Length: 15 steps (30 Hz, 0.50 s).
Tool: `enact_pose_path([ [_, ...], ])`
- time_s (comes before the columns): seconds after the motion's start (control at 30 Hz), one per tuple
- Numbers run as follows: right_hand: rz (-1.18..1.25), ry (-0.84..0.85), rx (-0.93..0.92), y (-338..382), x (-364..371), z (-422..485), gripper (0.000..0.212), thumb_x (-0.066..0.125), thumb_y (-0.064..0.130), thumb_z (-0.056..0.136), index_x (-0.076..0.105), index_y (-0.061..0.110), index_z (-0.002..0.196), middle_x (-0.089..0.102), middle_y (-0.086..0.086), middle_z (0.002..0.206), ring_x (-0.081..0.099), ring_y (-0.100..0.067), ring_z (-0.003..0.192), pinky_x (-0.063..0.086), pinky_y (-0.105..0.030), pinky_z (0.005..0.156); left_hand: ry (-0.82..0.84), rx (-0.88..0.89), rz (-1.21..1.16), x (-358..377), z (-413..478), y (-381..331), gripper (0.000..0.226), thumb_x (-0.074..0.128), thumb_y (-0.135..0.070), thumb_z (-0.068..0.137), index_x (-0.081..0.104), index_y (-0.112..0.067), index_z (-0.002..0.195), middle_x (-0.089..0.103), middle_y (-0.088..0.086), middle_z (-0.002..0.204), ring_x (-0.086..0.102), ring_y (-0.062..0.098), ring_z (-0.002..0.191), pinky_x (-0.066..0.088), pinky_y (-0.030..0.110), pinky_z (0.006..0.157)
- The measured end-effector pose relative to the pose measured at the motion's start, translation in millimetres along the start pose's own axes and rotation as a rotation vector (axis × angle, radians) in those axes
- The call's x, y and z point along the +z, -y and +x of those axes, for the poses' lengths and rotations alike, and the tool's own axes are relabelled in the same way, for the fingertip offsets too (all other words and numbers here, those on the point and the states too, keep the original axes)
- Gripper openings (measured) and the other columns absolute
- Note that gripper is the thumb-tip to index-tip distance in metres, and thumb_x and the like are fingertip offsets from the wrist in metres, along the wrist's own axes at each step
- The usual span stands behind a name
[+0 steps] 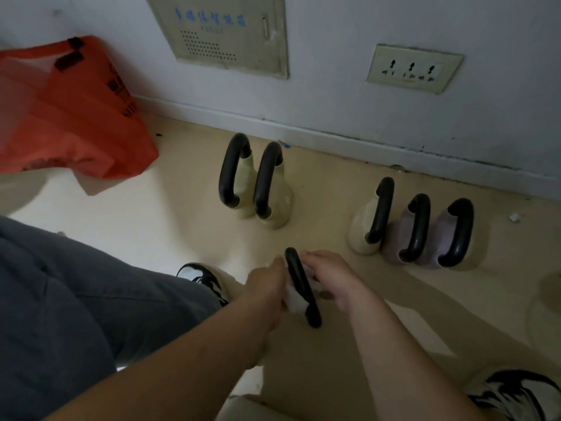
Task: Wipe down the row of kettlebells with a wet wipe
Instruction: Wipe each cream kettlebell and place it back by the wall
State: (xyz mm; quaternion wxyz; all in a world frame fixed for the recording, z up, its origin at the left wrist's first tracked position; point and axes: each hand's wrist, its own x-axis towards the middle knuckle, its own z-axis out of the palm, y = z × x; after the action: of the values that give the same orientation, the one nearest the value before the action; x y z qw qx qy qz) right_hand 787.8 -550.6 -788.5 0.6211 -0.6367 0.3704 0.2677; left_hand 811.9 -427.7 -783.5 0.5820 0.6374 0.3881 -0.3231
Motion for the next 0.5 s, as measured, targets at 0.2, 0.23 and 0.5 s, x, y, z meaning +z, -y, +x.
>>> enact_pose_path([
  [0.2,-0.169,0.072,0.121,-13,4,-22,0.081,0.07,0.038,0.085,0.034,0.029,0.158,0.049,0.001,0.15,0.051,-0.026,0.132,0.048,-0.043,0.102,-0.148,0.806,0.616,-22,29,-55,0.039,0.04,-0.043,0.102,0.064,-0.027,0.127,0.07,-0.004,0.115,0.065,0.017,0.102,0.052,0.036,0.093],
  [0.23,-0.272,0.05,0.138,-17,10,-21,0.08,0.072,0.034,0.085,0.035,0.025,0.156,0.051,-0.001,0.145,0.054,-0.026,0.128,0.05,-0.04,0.099,-0.07,0.998,0.794,-16,30,-55,0.039,0.036,-0.038,0.104,0.055,-0.034,0.137,0.063,-0.013,0.123,0.06,0.009,0.11,0.047,0.029,0.097],
  [0.5,-0.567,-0.235,0.009,-61,44,4,0.024,0.06,0.034,0.096,0.069,0.017,0.111,0.074,-0.003,0.107,0.069,-0.029,0.1,0.051,-0.027,0.076,0.384,1.407,1.448,-4,55,-14,0.039,0.042,-0.041,0.1,0.067,-0.015,0.086,0.059,0.001,0.082,0.049,0.019,0.086,0.034,0.025,0.079],
])
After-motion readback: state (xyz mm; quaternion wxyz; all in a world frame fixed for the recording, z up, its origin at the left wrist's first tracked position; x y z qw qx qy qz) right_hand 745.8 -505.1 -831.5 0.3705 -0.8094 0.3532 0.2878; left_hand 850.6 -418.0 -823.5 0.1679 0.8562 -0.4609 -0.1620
